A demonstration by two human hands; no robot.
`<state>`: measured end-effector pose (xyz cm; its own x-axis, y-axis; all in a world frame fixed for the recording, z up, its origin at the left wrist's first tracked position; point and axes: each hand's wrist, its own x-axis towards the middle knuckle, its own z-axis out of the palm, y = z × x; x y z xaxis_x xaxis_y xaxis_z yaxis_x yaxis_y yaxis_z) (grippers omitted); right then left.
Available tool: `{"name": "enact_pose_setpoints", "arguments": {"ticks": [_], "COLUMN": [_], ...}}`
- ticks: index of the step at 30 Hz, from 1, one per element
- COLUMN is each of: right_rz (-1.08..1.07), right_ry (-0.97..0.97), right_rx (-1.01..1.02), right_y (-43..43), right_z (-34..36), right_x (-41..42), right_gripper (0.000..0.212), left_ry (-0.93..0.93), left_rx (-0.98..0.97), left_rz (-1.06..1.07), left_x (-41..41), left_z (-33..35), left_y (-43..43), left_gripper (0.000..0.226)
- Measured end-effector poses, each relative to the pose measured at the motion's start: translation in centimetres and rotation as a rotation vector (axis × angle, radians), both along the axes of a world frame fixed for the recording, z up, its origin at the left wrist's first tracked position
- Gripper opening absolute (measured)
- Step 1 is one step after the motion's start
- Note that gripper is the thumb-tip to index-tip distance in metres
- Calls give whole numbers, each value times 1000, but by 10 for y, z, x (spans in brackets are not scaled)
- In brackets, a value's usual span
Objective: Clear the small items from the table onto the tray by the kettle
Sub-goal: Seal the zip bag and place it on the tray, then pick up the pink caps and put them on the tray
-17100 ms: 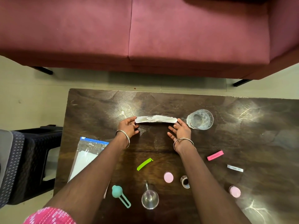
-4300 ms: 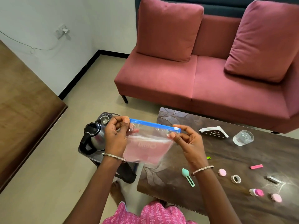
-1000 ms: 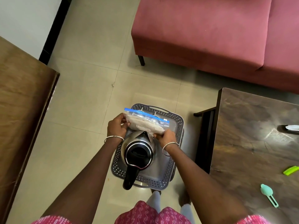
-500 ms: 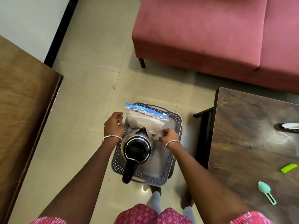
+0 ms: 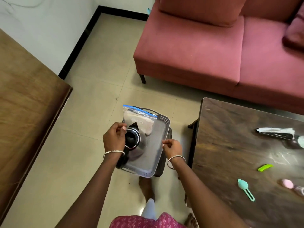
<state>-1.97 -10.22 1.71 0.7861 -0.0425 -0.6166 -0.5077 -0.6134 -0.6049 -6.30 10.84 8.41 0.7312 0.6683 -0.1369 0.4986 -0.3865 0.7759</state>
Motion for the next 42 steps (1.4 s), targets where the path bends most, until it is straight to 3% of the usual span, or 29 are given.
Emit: {"name": "enact_pose_setpoints", "arguments": {"ticks": [4,9,21,25,42], "right_rz": [44,65,-122,-218,-592], "right_ry": [-78,-164,-215,-237,-120], "right_rx": [1,36,82,39,78], "right_y": [-44,-118,-326,-385,-543], "right_z": [28,63,95,100,64], "right_x": [-22,-57,-138,-155,-171], "right_gripper": [20,20,20,19,22], "left_ry": [-10,9,43,70,300], "left_rx": [38,-72,-183,-241,-296], "left_rz": [-43,-59,-282,-366,-567], "left_x": [-33,-72,-131,-135,-82], "left_z": [14,23,31,33,-26], "left_y": [-64,-151,-355,-410,-555], "left_gripper": [12,11,15,22,11]}}
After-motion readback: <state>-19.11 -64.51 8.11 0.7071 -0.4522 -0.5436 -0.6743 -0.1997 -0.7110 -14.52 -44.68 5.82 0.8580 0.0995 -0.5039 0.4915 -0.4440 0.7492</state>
